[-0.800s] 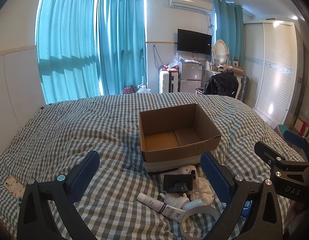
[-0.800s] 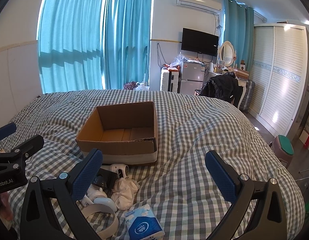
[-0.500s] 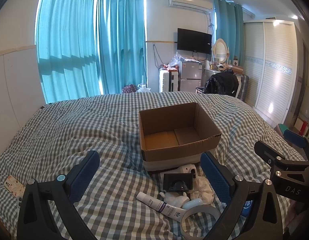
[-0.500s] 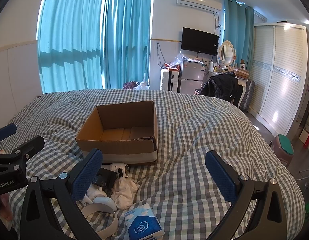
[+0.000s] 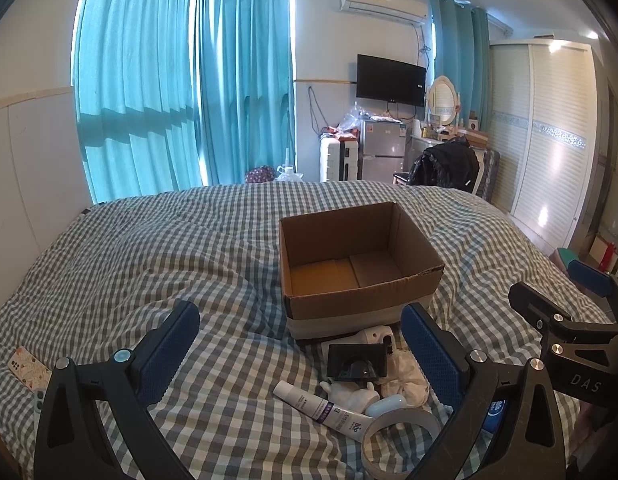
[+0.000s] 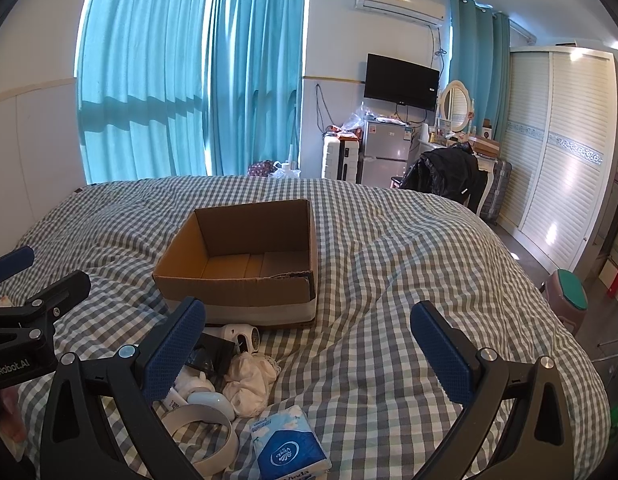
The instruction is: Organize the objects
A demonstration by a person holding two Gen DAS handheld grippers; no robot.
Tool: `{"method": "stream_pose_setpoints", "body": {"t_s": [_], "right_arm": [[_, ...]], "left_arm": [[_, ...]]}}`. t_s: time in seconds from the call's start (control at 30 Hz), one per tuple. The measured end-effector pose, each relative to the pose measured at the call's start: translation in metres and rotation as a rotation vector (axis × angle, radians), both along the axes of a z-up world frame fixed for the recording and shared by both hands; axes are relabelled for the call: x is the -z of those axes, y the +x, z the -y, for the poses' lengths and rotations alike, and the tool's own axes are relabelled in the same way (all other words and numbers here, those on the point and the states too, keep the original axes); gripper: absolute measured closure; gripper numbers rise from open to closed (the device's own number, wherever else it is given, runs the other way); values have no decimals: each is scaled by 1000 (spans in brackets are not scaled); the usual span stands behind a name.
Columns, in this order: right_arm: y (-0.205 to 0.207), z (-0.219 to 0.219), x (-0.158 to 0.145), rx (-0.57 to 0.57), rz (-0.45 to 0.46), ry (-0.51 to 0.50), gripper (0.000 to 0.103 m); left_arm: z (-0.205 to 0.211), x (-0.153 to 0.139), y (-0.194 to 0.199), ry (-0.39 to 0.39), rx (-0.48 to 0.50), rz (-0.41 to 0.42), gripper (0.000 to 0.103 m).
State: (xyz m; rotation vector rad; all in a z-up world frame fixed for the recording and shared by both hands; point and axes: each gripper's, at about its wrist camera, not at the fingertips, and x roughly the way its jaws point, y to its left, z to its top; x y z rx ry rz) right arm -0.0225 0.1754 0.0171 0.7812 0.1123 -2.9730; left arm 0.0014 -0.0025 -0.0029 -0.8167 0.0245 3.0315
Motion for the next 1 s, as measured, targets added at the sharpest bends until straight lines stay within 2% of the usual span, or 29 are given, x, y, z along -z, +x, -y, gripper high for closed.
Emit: {"method": "stream_pose_setpoints", "body": {"t_s": [0.33,0.57,0.8,1.0], "right_arm": [[0,2,-1,-7,0,0,0],[7,0,-12,-24,-8,11,0],[7,-10,-8,-42,44,55,0],[1,-20,20,-65,154,86,0]], "left_arm": [[0,0,0,-1,0,3,0],[-6,-1,3,-20,2,24,0],[-20,16,4,-55,36,110,0],[-35,47,0,-92,87,222,0]]}}
